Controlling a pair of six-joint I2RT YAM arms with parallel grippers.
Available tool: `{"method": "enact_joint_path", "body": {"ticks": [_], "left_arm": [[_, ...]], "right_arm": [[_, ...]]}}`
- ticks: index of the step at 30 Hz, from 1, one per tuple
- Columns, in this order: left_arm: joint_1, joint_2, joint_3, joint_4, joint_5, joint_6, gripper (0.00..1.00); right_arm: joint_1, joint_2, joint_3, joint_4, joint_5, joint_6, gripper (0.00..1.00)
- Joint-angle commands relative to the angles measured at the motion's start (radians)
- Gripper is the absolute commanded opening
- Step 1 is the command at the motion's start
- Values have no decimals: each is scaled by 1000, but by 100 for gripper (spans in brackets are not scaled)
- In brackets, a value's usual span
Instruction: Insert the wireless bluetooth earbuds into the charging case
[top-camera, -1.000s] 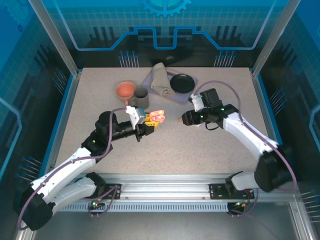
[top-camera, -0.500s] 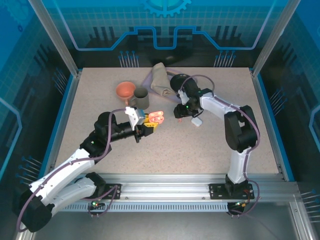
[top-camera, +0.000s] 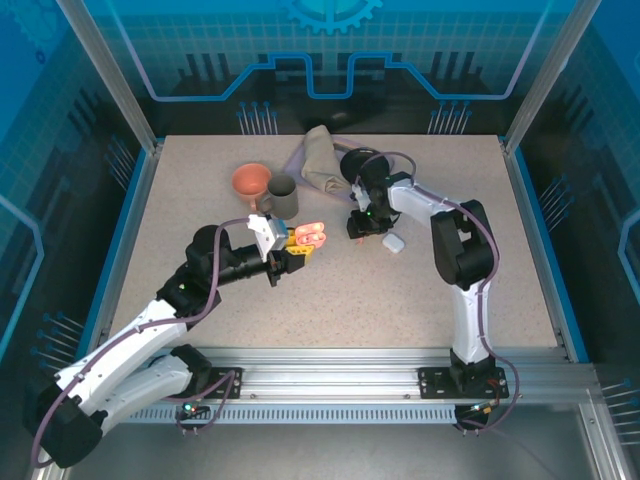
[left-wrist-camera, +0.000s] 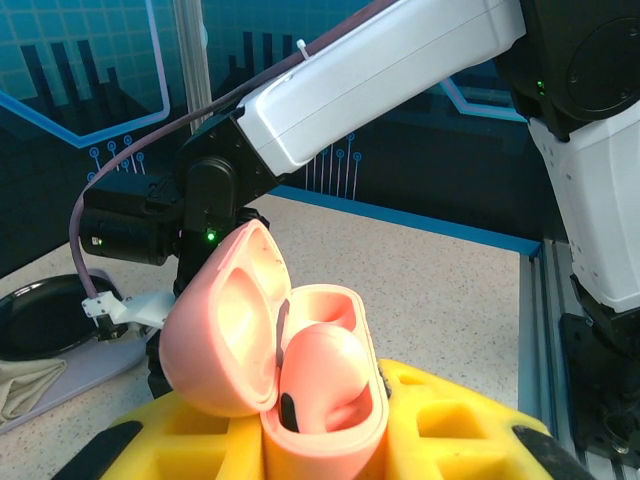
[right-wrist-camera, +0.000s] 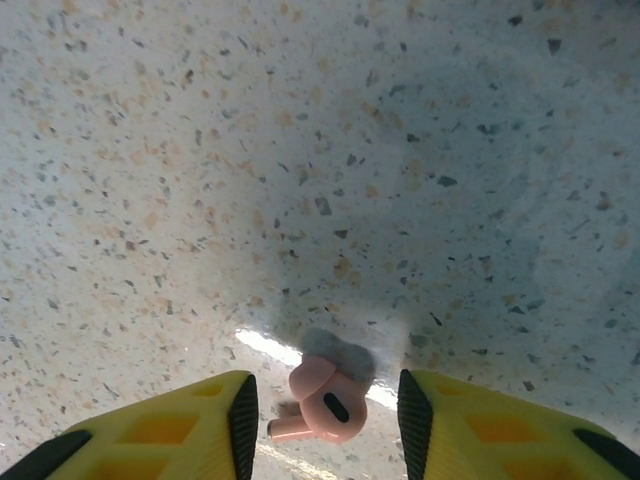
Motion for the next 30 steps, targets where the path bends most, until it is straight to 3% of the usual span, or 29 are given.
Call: {"method": "enact_joint_path", "body": {"ticks": [1,17,30], "left_arm": [[-1,-11,10,-3,-10,32,0],[-1,-9,14,-15,-13,40,0],[-1,-11,15,-20,-17,44,0]], "right_arm": [[-5,31,40,-63,0,-4,44],[16,95,91,-115,3,-10,34],[45,91,90,-155,38,-9,34]]}}
